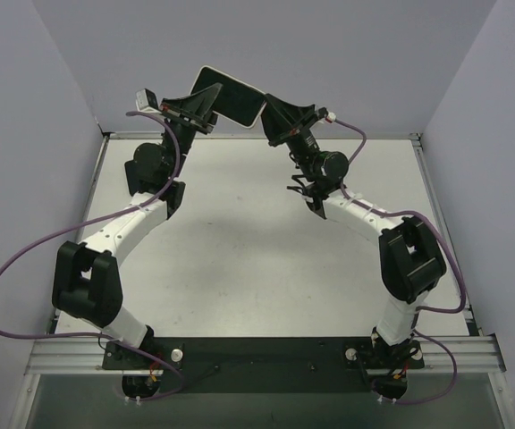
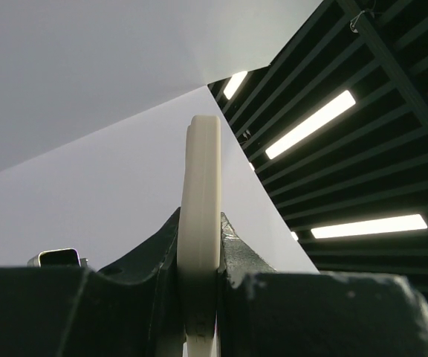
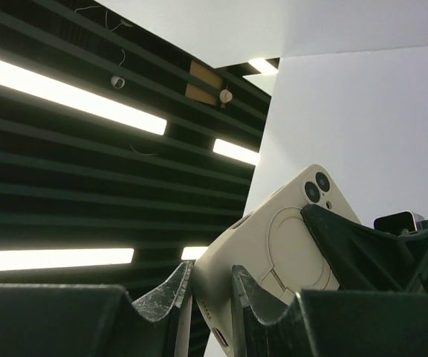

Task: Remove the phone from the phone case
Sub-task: Remove the phone case from the phone.

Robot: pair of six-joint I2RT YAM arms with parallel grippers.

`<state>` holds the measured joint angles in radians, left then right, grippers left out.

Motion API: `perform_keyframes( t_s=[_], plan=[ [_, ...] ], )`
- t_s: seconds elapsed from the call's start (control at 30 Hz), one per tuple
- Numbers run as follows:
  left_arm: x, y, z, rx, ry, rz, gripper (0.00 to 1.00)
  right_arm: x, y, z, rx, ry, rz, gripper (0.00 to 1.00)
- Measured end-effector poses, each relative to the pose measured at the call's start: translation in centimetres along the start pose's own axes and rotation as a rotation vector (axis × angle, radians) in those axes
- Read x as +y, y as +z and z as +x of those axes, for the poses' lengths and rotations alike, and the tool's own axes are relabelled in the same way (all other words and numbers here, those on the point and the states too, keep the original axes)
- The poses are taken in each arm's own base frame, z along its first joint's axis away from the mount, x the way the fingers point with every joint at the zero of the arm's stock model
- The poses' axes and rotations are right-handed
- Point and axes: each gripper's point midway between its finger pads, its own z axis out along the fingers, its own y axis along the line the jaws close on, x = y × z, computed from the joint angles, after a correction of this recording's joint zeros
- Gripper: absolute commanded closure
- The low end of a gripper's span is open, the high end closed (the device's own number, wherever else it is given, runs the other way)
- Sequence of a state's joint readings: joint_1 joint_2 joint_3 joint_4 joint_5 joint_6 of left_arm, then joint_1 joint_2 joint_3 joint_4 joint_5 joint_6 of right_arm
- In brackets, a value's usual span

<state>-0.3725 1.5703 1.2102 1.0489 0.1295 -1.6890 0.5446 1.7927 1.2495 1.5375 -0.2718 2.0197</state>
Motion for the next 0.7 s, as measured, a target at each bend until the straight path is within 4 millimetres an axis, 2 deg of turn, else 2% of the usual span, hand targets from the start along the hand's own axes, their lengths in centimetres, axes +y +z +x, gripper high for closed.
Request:
perform_keyframes(
  t_s=[0.4, 0.7],
  plan=[
    [-1.4, 0.3, -0.5, -0.045, -0.003, 0.031, 1.0, 0.5, 1.6, 0.5, 0.003, 0.035, -0.073, 1.0],
    [-3.0, 0.5, 0.1, -0.036, -0.003, 0.062, 1.0, 1.1, 1.6, 0.7, 0.0, 0.062, -0.107, 1.0]
  ],
)
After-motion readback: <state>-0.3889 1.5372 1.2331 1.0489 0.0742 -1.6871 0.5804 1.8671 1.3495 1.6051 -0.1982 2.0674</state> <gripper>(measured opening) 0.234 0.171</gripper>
